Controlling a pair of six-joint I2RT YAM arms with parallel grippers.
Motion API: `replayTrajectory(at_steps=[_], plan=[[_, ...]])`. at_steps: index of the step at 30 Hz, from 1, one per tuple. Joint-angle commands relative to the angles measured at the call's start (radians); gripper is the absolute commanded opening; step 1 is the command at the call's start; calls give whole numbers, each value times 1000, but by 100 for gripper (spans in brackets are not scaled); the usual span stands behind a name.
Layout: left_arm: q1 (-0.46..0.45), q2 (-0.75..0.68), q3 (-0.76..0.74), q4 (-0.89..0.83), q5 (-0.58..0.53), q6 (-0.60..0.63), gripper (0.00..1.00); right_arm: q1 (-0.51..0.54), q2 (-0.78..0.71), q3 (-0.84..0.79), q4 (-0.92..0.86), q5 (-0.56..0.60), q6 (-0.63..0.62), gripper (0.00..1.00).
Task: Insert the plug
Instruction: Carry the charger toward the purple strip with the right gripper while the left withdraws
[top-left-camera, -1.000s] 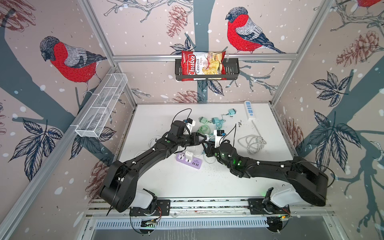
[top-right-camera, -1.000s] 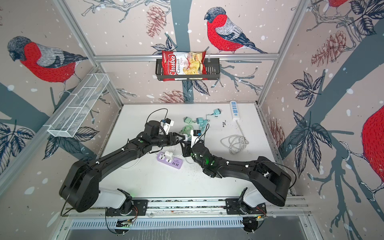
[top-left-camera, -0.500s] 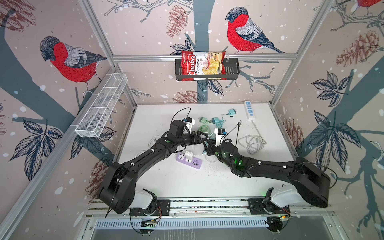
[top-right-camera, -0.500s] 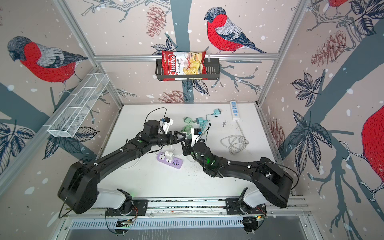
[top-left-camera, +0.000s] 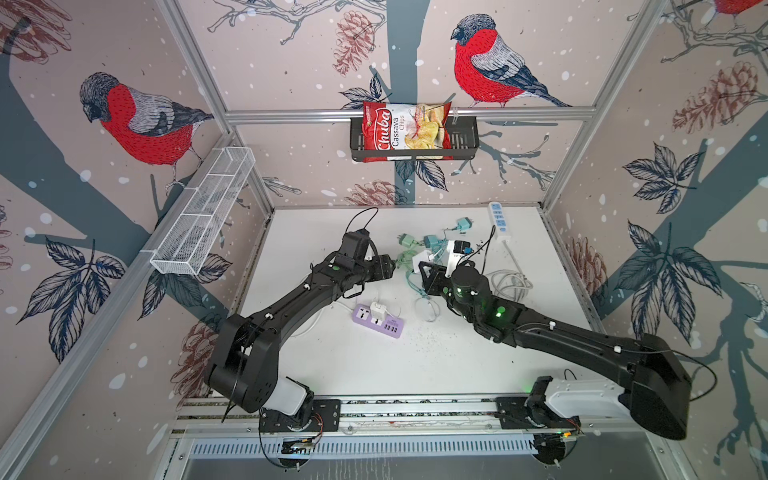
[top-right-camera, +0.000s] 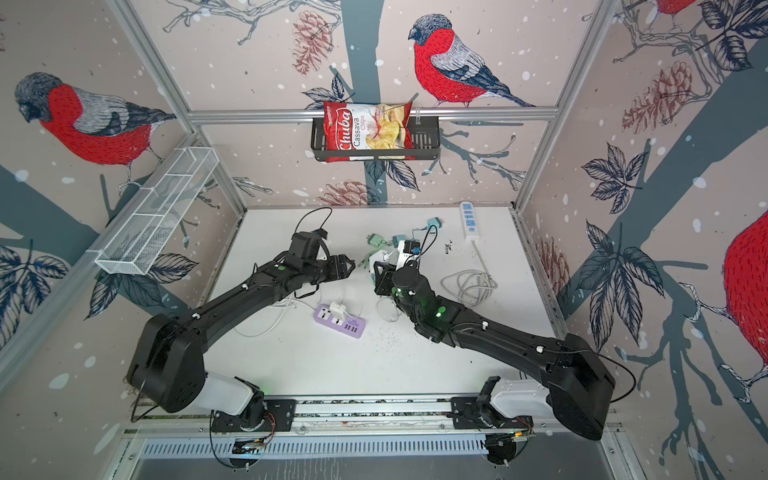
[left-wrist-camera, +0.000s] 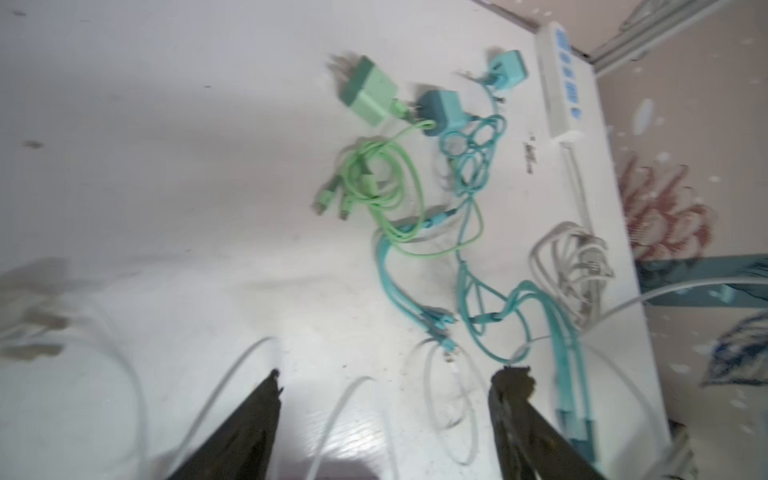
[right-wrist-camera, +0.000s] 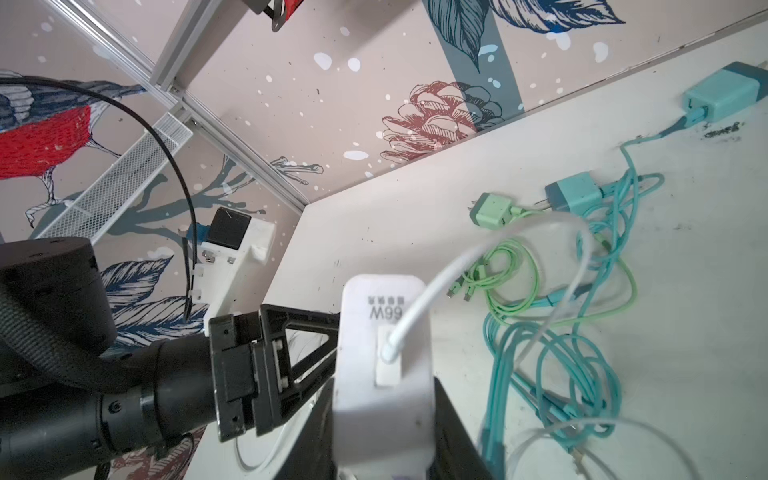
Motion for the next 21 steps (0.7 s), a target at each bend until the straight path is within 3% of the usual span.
replayTrajectory(at_steps=[1, 4, 8, 16, 21], plan=[[5, -60, -35, -89, -299, -9, 79, -13, 24, 53, -88, 7, -37, 3], [20, -134, -83, -106, -381, -11, 80, -18, 102, 183, -168, -35, -79, 3], [92, -220, -149, -104, -386, 5, 82, -21, 241, 337, -181, -136, -141, 3], [257, -402, -242, -90, -288, 32, 83, -24, 516, 646, -218, -296, -174, 3], [280, -462, -336, -17, -187, 1, 83, -33, 674, 999, -346, -341, -219, 3]])
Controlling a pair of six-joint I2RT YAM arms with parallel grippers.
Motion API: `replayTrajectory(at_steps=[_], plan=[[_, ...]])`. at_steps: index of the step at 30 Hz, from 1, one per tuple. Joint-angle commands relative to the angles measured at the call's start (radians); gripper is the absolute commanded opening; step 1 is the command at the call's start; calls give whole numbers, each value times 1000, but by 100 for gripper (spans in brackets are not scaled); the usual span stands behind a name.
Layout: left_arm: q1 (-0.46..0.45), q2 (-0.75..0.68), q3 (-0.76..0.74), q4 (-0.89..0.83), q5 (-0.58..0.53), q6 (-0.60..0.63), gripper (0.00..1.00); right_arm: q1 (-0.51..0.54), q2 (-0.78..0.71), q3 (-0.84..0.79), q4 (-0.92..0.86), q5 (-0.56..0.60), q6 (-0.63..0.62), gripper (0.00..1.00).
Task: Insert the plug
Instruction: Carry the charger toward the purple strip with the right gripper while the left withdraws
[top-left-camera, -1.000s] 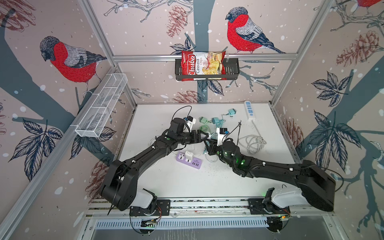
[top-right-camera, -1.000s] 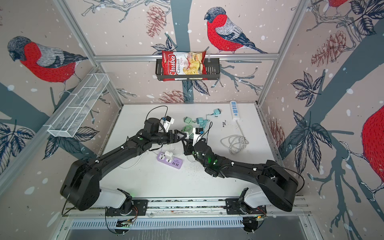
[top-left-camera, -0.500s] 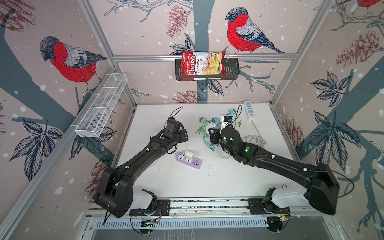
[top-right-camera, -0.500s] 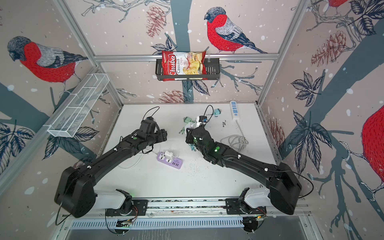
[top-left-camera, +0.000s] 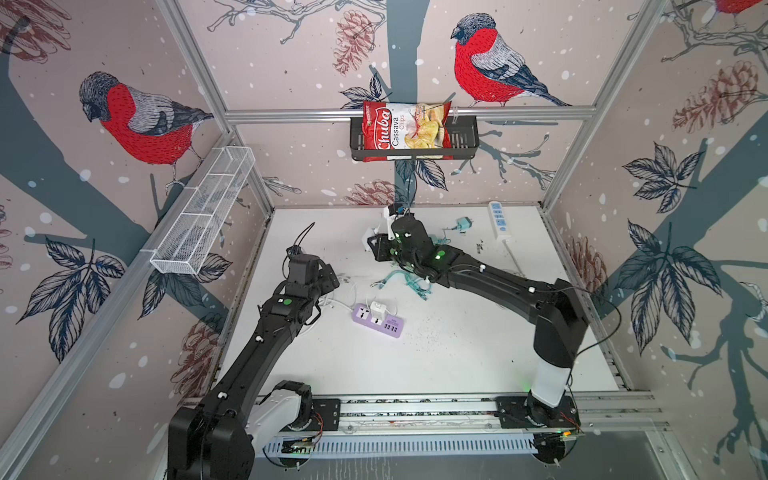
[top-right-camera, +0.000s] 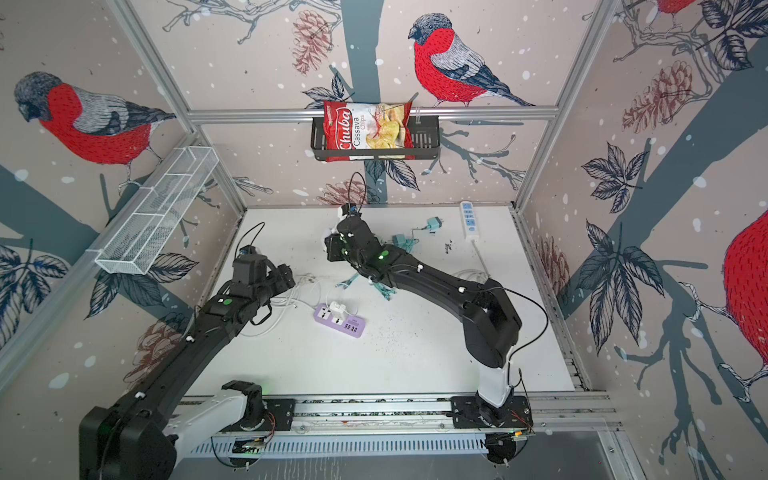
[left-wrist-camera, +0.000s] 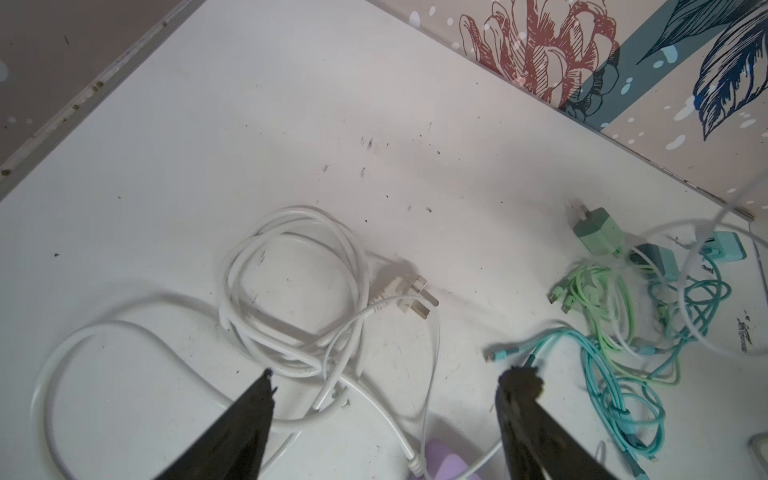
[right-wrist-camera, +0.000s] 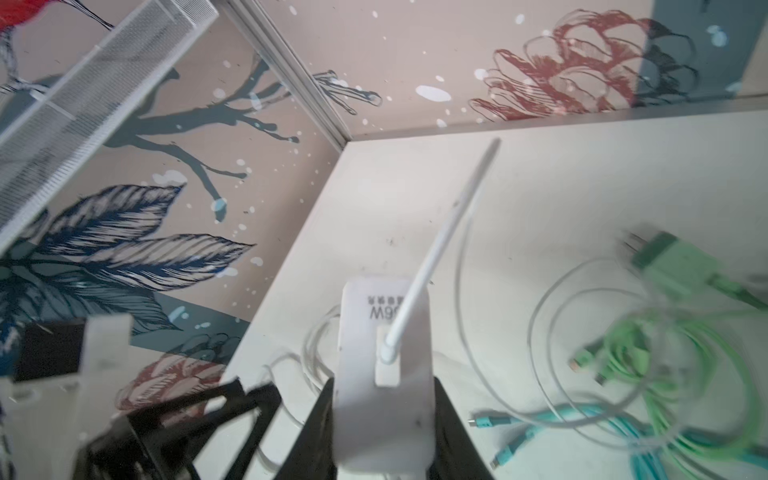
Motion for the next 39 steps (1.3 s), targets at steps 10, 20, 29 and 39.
replayTrajectory(at_steps=[10, 20, 29, 39], plan=[[10, -38, -116, 100, 158, -19, 76, 37, 163, 407, -181, -13, -93, 5], [10, -53, -275, 226, 330, -55, 53, 97, 197, 225, -180, 88, 41, 4], [9, -16, -405, 412, 465, -91, 39, 128, 181, 129, -217, 124, 111, 4], [-14, 100, -439, 614, 460, -110, 32, 149, 84, -21, -195, 177, 113, 4]])
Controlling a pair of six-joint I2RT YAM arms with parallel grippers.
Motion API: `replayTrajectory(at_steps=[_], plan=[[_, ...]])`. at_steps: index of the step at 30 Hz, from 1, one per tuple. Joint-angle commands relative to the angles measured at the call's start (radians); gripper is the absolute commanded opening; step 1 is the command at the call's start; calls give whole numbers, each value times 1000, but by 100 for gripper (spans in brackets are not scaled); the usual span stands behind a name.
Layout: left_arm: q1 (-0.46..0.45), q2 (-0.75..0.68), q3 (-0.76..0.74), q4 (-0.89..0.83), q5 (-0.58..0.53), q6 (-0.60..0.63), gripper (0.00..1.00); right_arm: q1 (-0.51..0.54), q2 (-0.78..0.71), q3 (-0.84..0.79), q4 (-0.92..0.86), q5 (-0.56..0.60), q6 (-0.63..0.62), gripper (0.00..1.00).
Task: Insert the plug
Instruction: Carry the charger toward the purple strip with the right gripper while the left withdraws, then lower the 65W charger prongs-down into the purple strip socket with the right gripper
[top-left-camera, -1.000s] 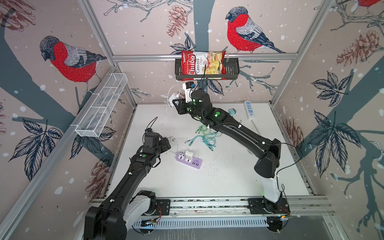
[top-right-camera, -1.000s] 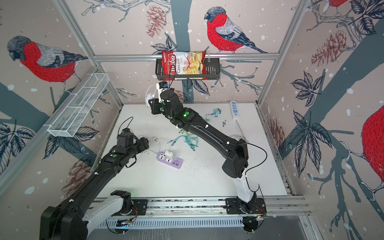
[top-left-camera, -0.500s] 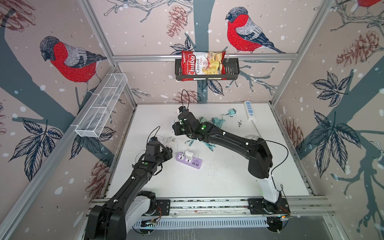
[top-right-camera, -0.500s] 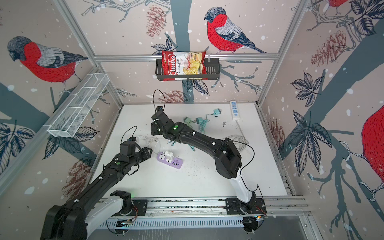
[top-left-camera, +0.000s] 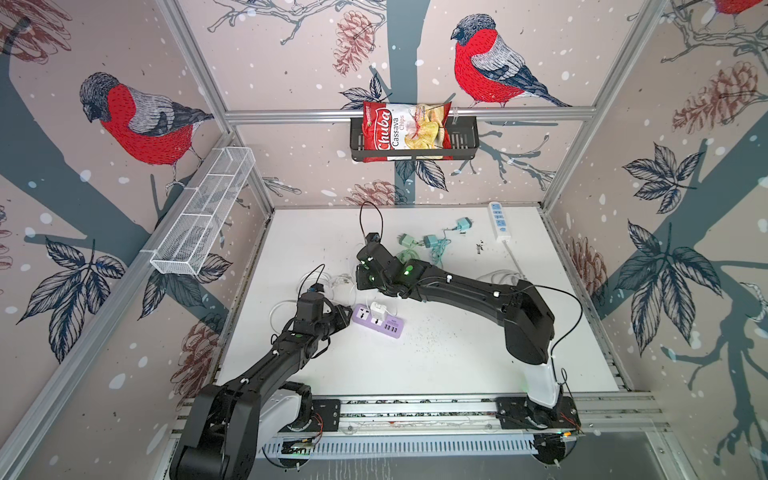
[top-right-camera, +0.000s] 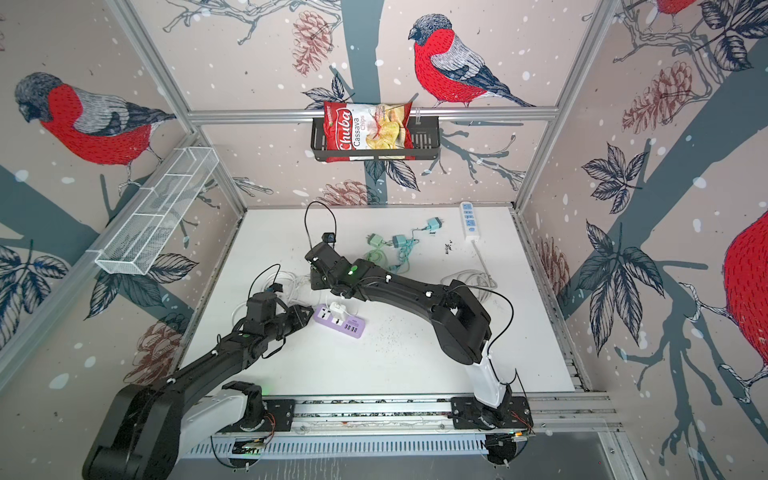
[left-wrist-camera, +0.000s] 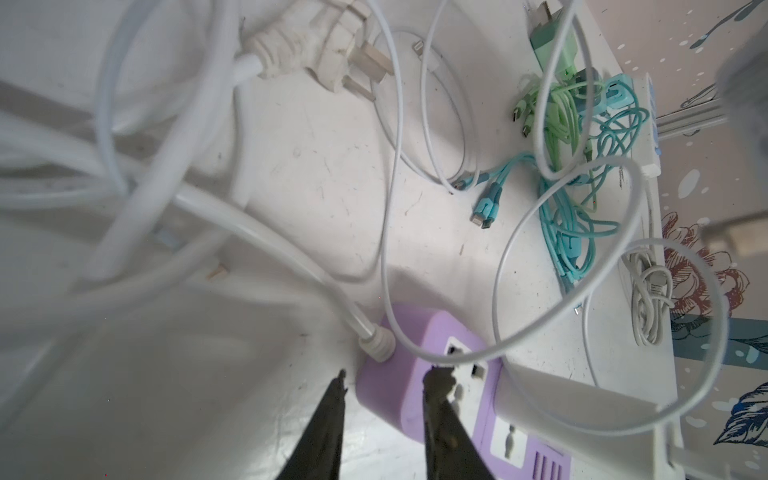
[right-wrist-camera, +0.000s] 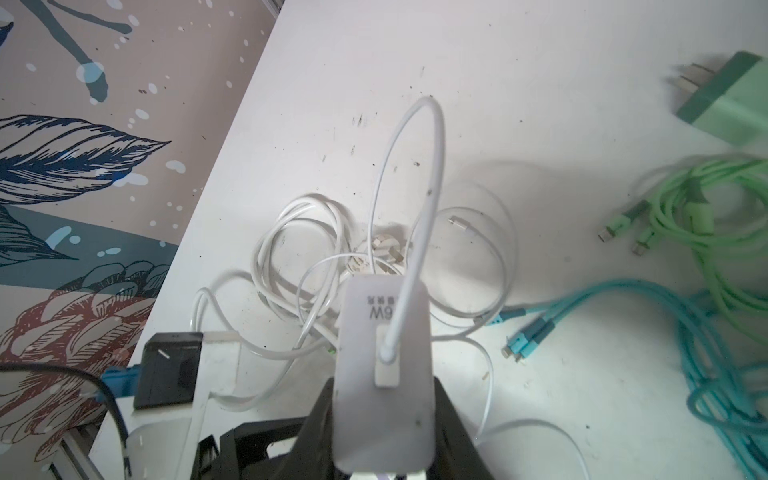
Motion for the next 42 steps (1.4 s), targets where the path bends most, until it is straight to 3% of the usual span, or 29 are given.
replayTrajectory(at_steps=[1, 8, 12, 27, 37, 42], plan=[[-16, 43, 6, 130, -7, -11, 32, 1, -31, -27, 35, 35, -6, 4], [-79, 219, 49, 177, -37, -38, 27, 10, -67, -43, -10, 55, -7, 4], [-139, 247, 45, 196, -37, -74, 25, 17, -81, -55, -52, 54, 25, 5], [-267, 67, -93, 186, -91, -193, 25, 88, -32, -51, -221, 156, 150, 4], [-272, 35, -98, 174, -101, -165, 26, 120, 12, -38, -266, 195, 221, 4], [-272, -35, -77, 84, -157, -146, 39, 141, 93, 61, -354, 259, 267, 4]])
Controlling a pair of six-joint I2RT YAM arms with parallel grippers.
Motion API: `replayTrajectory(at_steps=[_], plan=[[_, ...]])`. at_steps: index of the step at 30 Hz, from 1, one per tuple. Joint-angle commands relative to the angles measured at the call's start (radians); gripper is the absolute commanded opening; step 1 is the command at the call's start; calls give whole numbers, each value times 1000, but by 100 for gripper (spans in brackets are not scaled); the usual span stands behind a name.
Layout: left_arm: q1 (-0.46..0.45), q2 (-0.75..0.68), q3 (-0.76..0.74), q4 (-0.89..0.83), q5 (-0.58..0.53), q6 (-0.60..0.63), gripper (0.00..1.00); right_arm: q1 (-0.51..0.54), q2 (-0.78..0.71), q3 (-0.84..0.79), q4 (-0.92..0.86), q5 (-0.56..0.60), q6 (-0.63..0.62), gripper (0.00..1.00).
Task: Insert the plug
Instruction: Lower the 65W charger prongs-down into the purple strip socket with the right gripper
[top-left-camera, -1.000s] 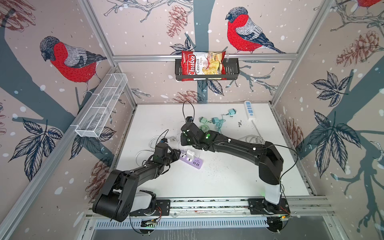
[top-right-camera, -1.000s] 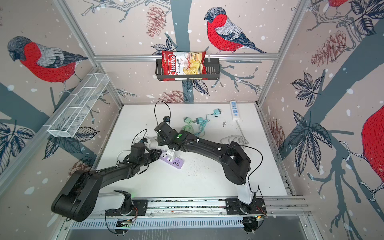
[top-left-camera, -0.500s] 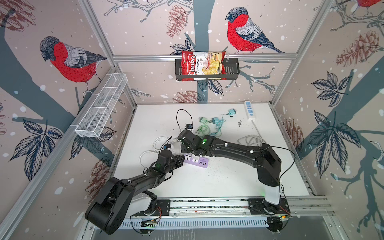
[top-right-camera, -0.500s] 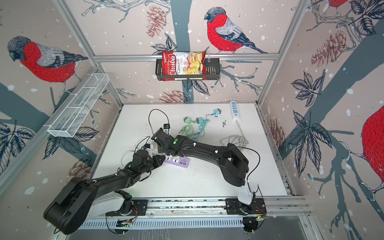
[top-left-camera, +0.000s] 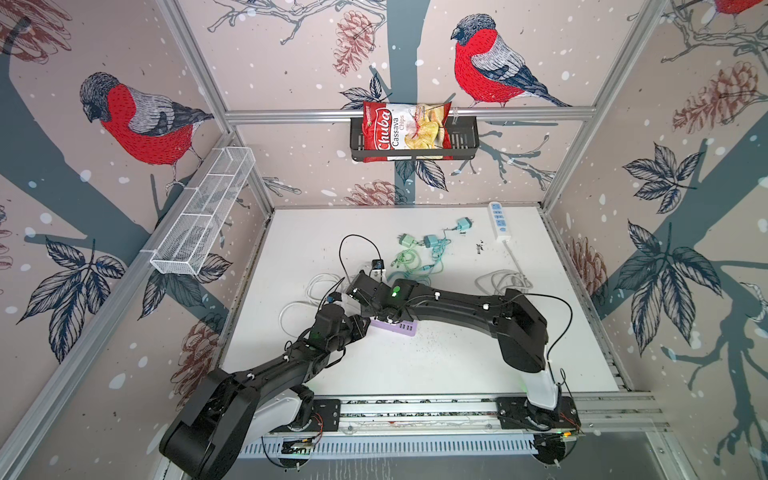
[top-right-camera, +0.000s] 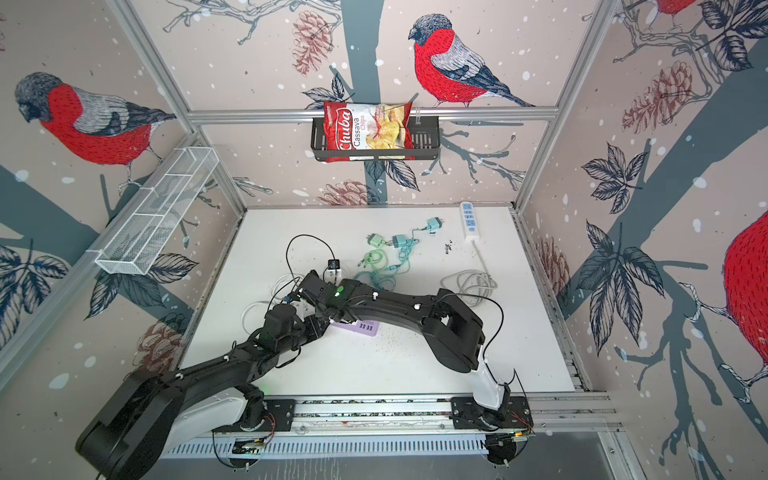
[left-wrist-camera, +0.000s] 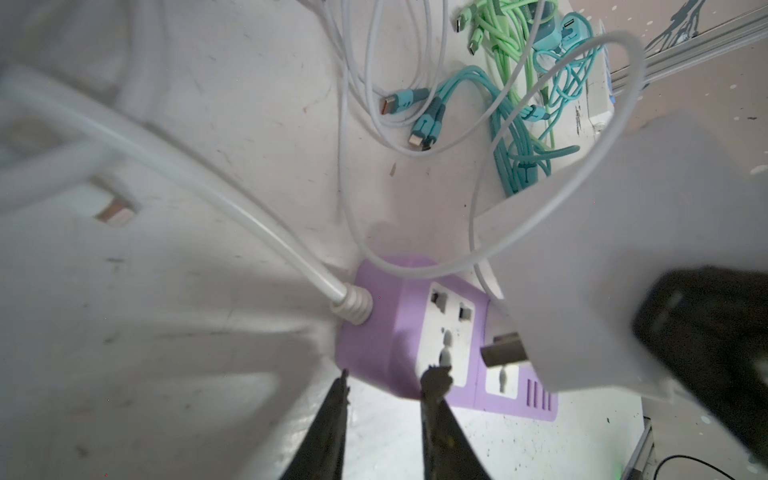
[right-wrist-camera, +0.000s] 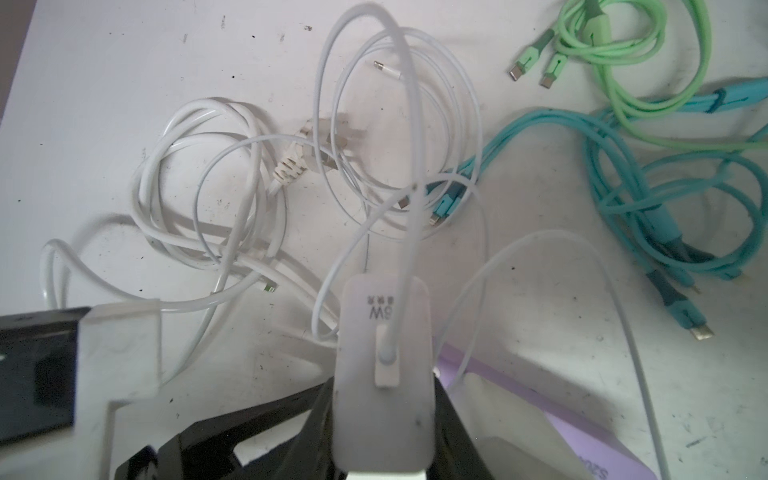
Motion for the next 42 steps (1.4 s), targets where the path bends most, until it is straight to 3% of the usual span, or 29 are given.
replayTrajectory(at_steps=[1, 8, 12, 26, 42], plan=[[1, -52, 26, -100, -58, 37, 44, 15, 49, 70, -103, 87, 61, 4], [6, -240, 45, -204, -160, 81, 65, 38, 118, 136, -185, 141, 153, 4], [19, -346, 34, -257, -214, 94, 70, 54, 126, 166, -254, 199, 202, 6], [84, -295, 20, -242, -163, 102, 67, 23, 109, 78, -174, 174, 211, 7], [135, -326, -8, -243, -167, 125, 69, 24, 165, 166, -217, 253, 245, 8]])
